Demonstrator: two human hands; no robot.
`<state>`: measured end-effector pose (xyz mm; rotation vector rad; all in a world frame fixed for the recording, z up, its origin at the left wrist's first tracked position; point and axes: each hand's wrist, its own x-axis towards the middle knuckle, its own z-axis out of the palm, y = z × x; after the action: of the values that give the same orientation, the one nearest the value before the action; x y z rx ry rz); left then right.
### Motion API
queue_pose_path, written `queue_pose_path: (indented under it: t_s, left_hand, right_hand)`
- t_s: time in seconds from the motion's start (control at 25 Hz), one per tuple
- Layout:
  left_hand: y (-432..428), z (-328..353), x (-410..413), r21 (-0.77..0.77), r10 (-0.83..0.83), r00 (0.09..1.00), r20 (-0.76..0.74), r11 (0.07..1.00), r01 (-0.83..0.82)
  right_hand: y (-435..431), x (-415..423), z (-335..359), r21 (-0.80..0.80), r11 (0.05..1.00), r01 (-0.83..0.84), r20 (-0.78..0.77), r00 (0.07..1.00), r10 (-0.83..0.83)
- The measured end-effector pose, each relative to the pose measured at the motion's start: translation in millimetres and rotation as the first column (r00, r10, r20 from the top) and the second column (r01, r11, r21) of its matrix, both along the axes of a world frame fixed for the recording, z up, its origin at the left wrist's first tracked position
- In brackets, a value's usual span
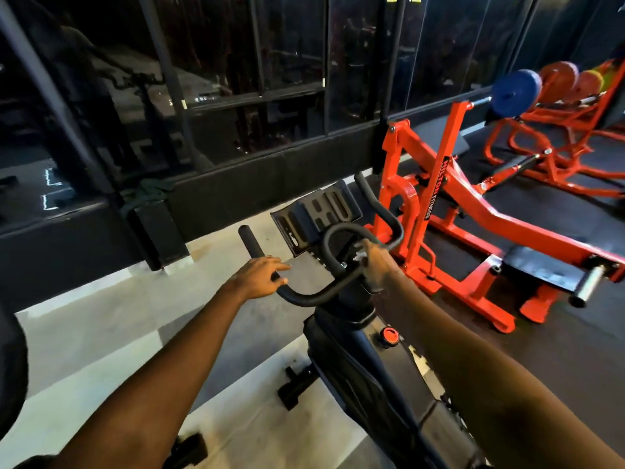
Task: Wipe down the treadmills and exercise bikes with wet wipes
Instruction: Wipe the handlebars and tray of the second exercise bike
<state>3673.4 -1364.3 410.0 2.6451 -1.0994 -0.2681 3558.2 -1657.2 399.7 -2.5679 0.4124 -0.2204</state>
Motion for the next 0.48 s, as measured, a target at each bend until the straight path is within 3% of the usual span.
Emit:
queue_pose_path:
  t_s: [0.24,0.32,0.48]
  left_hand:
    - [-12,-46,21,0.149,-0.077,0.996,-0.039,0.985,0.082]
    - [-13,-50,26,0.139,-0.097,0.993,-0.069,0.985,0.106]
    - [-15,-50,38,0.067,-0.151,0.983,-0.101,0.985,0.159]
  right_hand:
    - [6,22,-75,-0.009,1.000,0.011,0.091,0.996,-0.010]
    - [13,22,-87,-0.023,0.996,0.084,0.158,0.984,-0.080]
    - [41,3,-78,0.191,0.970,0.152,0.193,0.963,-0.188]
